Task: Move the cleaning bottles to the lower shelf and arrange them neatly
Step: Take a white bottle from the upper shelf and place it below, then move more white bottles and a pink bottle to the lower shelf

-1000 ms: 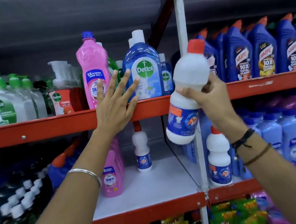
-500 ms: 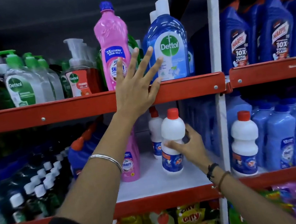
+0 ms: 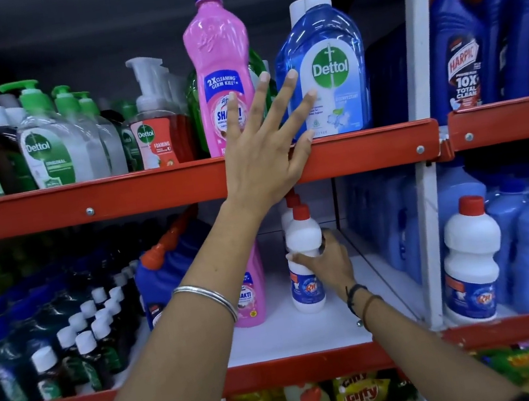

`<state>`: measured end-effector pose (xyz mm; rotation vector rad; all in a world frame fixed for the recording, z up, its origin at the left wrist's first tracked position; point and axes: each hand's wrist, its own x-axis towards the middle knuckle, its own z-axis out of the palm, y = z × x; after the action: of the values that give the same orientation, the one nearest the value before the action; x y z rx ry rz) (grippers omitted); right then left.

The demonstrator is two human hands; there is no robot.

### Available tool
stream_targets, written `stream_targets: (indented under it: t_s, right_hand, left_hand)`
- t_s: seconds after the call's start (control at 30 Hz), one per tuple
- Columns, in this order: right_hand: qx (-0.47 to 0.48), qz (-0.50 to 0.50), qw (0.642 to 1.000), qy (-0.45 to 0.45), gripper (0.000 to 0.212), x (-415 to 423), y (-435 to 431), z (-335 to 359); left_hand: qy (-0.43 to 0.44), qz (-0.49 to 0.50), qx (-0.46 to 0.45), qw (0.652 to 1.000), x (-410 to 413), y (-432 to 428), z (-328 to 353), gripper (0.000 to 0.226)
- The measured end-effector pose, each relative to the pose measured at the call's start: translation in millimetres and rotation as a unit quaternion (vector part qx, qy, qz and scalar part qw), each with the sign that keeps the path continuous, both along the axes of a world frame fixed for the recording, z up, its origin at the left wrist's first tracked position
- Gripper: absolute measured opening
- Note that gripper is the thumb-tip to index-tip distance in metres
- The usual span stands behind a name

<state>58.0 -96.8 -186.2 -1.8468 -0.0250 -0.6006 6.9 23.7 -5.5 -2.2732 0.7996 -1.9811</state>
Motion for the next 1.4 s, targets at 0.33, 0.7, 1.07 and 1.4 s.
stream_targets:
  t_s: [0.33, 0.7, 1.07, 1.4]
  right_hand:
    - [-0.066, -0.023, 0.997, 0.012, 0.069, 2, 7, -11]
    - [0.039, -0.104, 0.965, -0.238, 0.060, -83, -73, 0]
    - [0.034, -0.193, 0.975, -0.101, 0.076, -112, -189, -24]
    - [-0.061, -0.190, 0.980, -0.003, 0.064, -118, -198, -14]
  left_hand:
    - [0.005, 0.001, 0.002, 1.000, -1, 0, 0, 0.048]
    - [0.025, 0.012, 0.002, 1.000, -4, -2, -1, 0.048]
    - [0.041, 0.019, 0.001, 0.999, -7, -1, -1, 0.049]
    - [0.041, 0.014, 0.000, 0.999, -8, -1, -1, 0.050]
